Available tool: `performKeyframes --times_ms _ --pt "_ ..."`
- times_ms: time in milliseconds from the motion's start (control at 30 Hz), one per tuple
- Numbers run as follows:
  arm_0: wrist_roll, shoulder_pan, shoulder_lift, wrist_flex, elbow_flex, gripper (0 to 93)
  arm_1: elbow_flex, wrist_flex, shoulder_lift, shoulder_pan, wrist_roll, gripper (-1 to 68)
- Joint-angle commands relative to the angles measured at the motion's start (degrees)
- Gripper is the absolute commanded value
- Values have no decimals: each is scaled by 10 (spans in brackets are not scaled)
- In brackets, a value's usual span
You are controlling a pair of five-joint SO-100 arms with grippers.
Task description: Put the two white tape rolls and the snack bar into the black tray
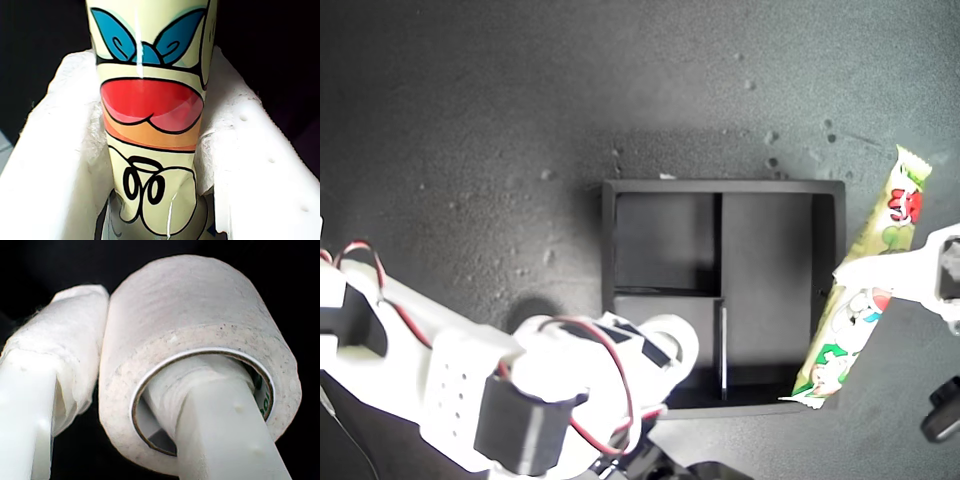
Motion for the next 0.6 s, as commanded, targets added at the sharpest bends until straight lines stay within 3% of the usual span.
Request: performKeyframes --times_ms 0,433,567 --pt "-13 10 1 7 -29 0 -37 -23 -37 -4 8 -2" --pt "-33 46 -56 -76 -29 7 -11 -60 -74 8 28 -2" --pt "-36 50 -67 -86 -29 109 -8 -62 -75 8 28 -2"
